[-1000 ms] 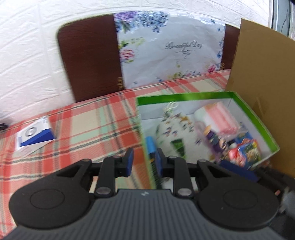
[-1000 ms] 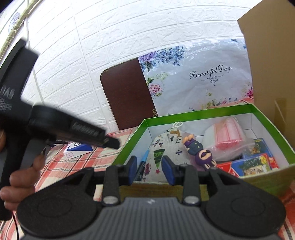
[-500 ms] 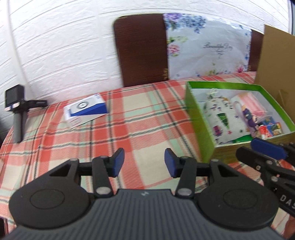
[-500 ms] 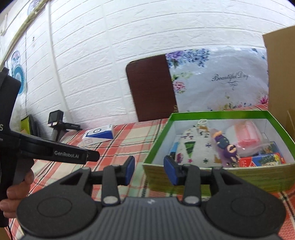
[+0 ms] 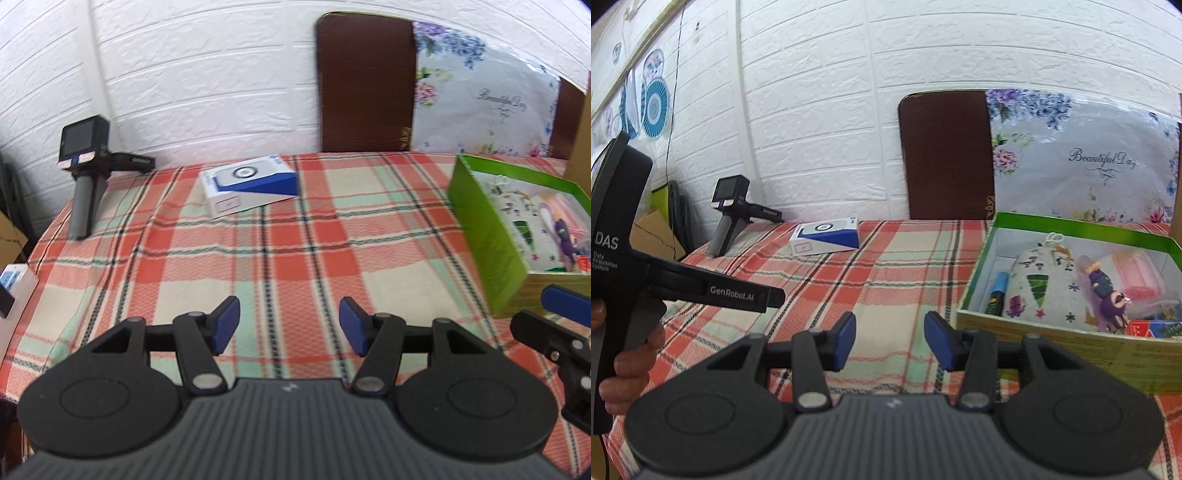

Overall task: Organize objects
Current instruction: 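Reach the right tool to the white-and-blue HP box and grasp it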

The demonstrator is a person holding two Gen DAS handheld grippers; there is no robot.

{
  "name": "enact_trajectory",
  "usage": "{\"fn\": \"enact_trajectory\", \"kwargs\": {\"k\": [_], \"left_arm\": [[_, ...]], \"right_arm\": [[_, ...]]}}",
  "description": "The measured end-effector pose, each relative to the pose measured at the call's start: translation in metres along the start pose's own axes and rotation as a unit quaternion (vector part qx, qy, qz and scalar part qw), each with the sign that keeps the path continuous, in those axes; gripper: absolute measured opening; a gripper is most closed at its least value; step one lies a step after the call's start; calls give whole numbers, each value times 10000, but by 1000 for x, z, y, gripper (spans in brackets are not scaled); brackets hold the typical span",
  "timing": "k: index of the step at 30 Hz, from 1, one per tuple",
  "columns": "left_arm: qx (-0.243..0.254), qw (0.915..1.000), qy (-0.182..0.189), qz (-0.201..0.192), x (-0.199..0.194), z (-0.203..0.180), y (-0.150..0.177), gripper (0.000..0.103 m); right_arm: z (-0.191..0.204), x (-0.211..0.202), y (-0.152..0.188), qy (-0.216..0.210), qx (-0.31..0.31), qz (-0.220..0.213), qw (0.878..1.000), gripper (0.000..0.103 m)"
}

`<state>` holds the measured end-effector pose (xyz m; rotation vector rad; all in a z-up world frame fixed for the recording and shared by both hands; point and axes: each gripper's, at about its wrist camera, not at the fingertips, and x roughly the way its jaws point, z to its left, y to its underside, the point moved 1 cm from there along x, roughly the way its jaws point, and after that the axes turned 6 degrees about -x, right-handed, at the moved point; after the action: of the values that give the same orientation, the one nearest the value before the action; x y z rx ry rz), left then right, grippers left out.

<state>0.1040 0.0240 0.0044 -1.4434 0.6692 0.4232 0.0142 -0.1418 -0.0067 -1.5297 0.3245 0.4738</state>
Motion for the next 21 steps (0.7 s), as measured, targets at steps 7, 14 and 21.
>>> {"fn": "enact_trajectory", "kwargs": {"k": [7,14,21], "left_arm": [[-130,9994,-331,26,19,30,4,63],[-466,9942,-959,-138,48,79,10,75],[-1293,9801,-1326,-718,62,127,31,93]], "right_arm": [[19,31,-1,-203,-147,343,9991,48],[40,72,-2,-310,-454,671,9962,58],[49,146,-45,-389,-447,488,9970,89]]}}
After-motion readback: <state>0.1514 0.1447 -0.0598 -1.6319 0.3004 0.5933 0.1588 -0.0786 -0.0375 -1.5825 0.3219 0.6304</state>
